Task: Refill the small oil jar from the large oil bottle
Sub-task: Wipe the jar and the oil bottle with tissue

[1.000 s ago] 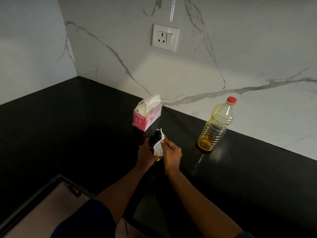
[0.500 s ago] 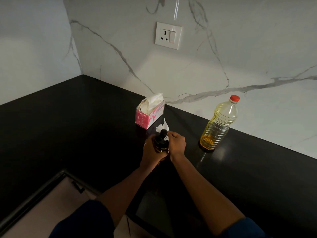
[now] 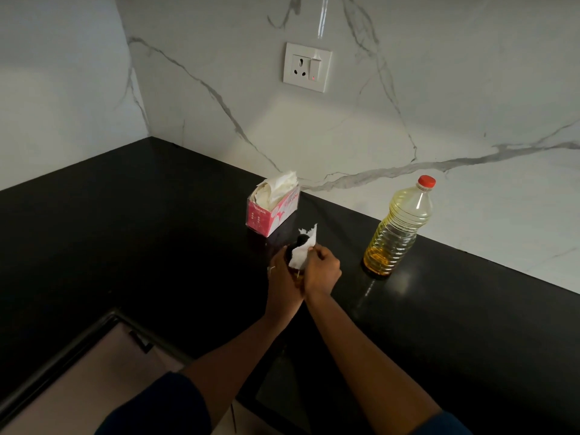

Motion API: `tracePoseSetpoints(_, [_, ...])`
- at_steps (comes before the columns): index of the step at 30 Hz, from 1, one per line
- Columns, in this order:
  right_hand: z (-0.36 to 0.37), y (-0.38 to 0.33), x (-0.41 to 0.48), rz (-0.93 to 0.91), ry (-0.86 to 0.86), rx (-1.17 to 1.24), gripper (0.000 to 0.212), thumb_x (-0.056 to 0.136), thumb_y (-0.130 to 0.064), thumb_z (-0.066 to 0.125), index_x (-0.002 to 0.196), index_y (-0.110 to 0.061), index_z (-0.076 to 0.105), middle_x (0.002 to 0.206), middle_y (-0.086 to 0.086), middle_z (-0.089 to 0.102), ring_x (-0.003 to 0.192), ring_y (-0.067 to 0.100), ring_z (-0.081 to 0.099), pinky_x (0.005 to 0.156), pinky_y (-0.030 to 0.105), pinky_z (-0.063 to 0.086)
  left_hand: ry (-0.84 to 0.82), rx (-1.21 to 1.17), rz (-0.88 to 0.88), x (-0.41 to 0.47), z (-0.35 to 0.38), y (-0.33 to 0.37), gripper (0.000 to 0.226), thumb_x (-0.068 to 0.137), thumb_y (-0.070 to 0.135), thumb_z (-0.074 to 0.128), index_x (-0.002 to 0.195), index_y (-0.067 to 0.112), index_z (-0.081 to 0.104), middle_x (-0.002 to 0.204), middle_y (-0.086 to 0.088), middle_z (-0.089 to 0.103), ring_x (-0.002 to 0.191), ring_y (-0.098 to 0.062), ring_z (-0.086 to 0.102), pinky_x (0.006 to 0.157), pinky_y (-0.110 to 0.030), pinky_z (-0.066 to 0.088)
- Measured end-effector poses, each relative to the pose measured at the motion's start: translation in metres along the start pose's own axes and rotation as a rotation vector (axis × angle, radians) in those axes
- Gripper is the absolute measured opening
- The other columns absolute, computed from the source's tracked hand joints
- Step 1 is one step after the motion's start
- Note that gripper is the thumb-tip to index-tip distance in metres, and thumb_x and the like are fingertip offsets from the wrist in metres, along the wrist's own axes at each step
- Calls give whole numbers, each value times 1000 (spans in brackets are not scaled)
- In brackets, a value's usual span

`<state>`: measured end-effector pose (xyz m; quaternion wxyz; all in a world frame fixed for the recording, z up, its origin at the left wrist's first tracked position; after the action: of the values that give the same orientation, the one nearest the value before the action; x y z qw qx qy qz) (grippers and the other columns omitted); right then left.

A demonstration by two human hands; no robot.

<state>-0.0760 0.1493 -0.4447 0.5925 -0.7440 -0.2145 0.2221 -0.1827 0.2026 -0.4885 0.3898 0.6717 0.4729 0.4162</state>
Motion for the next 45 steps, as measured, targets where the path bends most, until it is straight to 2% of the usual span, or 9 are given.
tracePoseSetpoints(3, [-2, -2, 11, 16, -49, -14, 23, 91, -7, 50, 105, -6, 69, 103, 7, 68, 86, 12, 58, 82, 27, 51, 45, 179, 34, 13, -9, 11, 67, 72, 31, 75, 128, 8, 48, 125, -8, 57, 119, -20, 52, 102, -35, 44])
tracePoseSetpoints(6, [-5, 1, 11, 23, -67, -12, 22, 90, -8, 52, 102, -8, 70, 97, 5, 68, 87, 14, 61, 78, 24, 50, -112, 203, 42, 22, 1, 15, 88, 71, 27, 77, 142, 6, 29, 143, -12, 40, 134, -25, 35, 111, -40, 31])
tracePoseSetpoints(16, [-5, 9, -22, 14, -10, 46, 33, 90, -17, 60, 122, -9, 61, 129, 2, 59, 120, 16, 54, 100, 23, 40, -134, -209, -87, -7, 7, 4, 56, 96, 17, 47, 145, 30, 24, 150, 7, 28, 136, -9, 31, 112, -33, 33])
tracePoseSetpoints(20, [-5, 3, -9, 23, 2, 30, 32, 95, -16, 50, 126, -10, 58, 124, 7, 62, 112, 19, 58, 94, 25, 44, -59, 143, 30, 2, 4, 12, 62, 86, 37, 55, 140, 13, 36, 143, -3, 39, 133, -15, 37, 110, -33, 35])
tracePoseSetpoints(23, [-4, 2, 5, 48, -16, 40, 29, 95, -14, 48, 120, -10, 62, 116, 7, 65, 98, 14, 59, 85, 21, 46, 63, 144, 96, 2, -11, 26, 56, 78, 31, 68, 123, 2, 50, 123, -10, 56, 116, -19, 54, 97, -37, 49])
tracePoseSetpoints(28, [-6, 12, 2, 71, 7, 68, 27, 94, -19, 51, 116, -13, 65, 111, 5, 68, 102, 20, 63, 92, 35, 51, -145, 263, -5, 25, 3, 19, 88, 72, 26, 77, 143, 14, 26, 143, -14, 29, 132, -29, 33, 105, -38, 36])
tracePoseSetpoints(34, [-10, 19, -10, 34, 24, 9, 34, 94, -22, 53, 127, -12, 56, 111, 4, 69, 56, -1, 51, 52, 5, 41, -59, 251, 14, 20, -3, 22, 75, 76, 25, 74, 138, 9, 35, 143, -15, 29, 128, -30, 34, 95, -28, 37])
tracePoseSetpoints(39, [-4, 6, 4, 62, -9, 25, 28, 94, -20, 51, 117, -10, 65, 111, 6, 68, 96, 16, 64, 86, 26, 50, -92, 82, -29, 16, -5, 30, 71, 78, 19, 73, 135, 4, 34, 132, -10, 49, 119, -16, 50, 92, -19, 42])
tracePoseSetpoints(45, [0, 1, 25, 131, -103, -11, 26, 94, -13, 49, 110, -7, 68, 109, 7, 67, 89, 13, 59, 86, 28, 51, -175, -2, -134, 17, 0, 14, 64, 71, 9, 76, 123, 9, 38, 121, -6, 56, 114, -18, 56, 79, -12, 43])
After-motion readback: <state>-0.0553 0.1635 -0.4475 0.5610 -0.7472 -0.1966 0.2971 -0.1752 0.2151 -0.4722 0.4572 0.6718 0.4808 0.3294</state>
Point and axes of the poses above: each hand's wrist, its own x-axis towards the middle knuckle, its own z-axis out of the palm, y = z × x, the point moved 9 cm from there along x, towards the middle knuckle
